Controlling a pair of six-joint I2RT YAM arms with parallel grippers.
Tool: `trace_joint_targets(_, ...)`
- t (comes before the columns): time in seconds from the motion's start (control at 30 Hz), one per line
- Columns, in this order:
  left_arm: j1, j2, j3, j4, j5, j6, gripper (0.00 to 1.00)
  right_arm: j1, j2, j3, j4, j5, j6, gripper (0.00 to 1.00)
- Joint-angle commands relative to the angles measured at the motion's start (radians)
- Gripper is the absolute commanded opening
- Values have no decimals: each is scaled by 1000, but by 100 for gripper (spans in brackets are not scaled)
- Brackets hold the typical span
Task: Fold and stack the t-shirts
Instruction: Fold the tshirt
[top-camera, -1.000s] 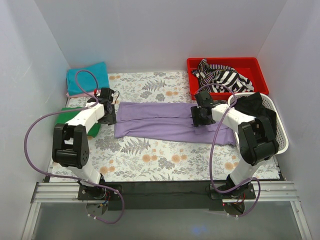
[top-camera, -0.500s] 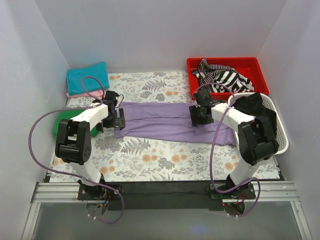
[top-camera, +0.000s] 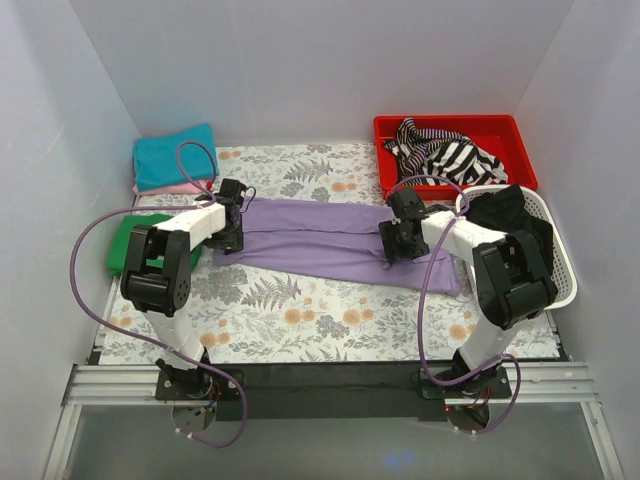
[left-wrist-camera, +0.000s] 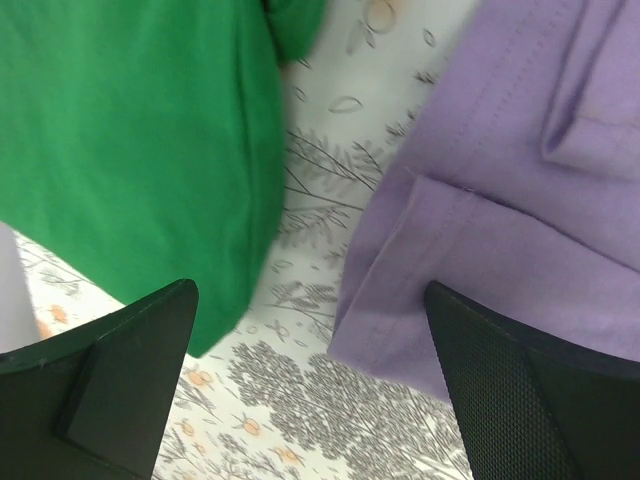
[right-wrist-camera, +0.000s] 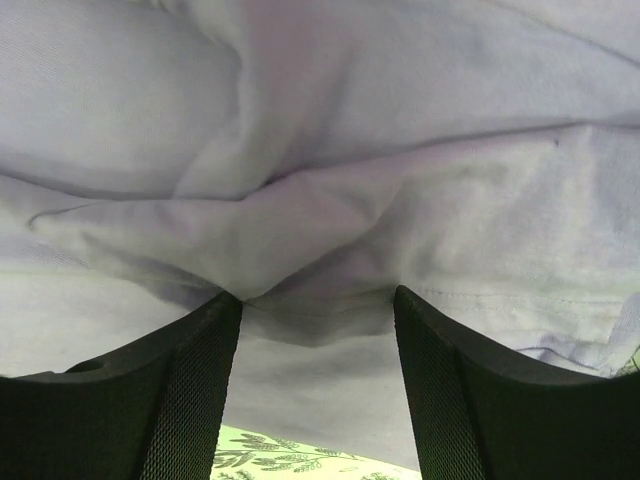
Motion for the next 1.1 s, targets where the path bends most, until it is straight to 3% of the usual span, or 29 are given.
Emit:
trace_joint_targets(0.0,21,64,-32,37,-162,60,98,3,-19,-42,-29,58,-10,69)
trace_joint_targets(0.37,23,-42,-87,89,-242,120,98,-8,-2,-84,-34,192,0,70)
trace_joint_targets(0.53,21,-101,-72,63,-211,107,98,-9,-108,-30,-22,80,-9,69)
trace_joint_targets(0.83,-2,-121,101,-82,-50,42,98,-9,-151,70,-49,21,5,69)
trace_joint_targets(1.07,-7,-61,200,-15,183,48,98,-9,-80,12,21,98,65,70)
